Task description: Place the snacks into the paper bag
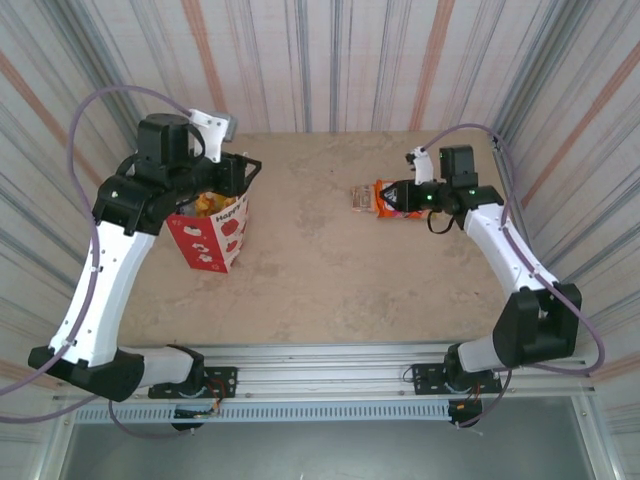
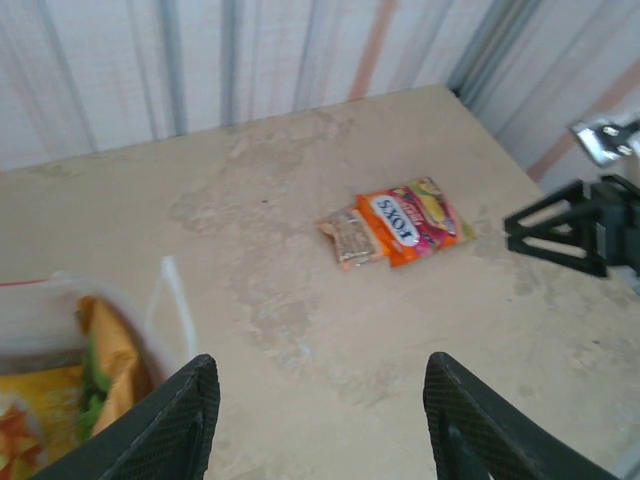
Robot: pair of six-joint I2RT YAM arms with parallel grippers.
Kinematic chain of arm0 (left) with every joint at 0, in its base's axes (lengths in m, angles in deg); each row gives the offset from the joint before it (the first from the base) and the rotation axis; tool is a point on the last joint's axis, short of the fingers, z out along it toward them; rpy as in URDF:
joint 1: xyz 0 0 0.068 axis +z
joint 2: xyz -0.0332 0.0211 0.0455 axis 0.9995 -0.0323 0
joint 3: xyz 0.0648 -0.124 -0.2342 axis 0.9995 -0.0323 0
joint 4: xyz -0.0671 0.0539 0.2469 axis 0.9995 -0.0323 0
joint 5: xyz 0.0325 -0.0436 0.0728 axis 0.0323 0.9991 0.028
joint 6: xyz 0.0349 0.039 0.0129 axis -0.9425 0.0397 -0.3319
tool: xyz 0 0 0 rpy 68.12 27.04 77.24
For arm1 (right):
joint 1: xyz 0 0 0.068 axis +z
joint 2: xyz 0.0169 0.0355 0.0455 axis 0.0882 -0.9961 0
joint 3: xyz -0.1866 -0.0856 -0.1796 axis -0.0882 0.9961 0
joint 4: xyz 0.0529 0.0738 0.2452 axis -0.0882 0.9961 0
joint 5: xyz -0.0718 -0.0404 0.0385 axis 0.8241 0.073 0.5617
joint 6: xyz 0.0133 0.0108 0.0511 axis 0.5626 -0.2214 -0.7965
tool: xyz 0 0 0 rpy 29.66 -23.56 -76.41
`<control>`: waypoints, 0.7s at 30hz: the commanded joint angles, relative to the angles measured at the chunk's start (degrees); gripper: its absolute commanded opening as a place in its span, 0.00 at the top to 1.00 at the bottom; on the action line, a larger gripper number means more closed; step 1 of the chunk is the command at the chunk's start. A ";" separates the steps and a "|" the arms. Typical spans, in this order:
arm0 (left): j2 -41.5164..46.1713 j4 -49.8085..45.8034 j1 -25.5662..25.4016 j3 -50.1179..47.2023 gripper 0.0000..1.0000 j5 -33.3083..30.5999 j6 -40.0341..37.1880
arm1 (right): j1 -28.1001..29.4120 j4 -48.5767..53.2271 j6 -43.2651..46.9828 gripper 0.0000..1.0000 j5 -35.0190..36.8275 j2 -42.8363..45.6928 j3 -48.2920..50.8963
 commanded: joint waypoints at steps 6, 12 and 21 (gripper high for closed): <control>-5.43 5.34 -8.38 1.99 0.41 4.81 -5.03 | -9.25 12.00 2.95 0.42 6.13 -13.65 -11.65; -12.89 5.24 -12.28 7.60 0.41 5.48 -6.09 | -13.45 19.38 2.01 0.40 9.04 -28.07 -24.68; -22.14 7.35 -14.92 14.23 0.41 8.08 -5.39 | -14.26 22.52 2.54 0.39 15.41 -41.39 -34.67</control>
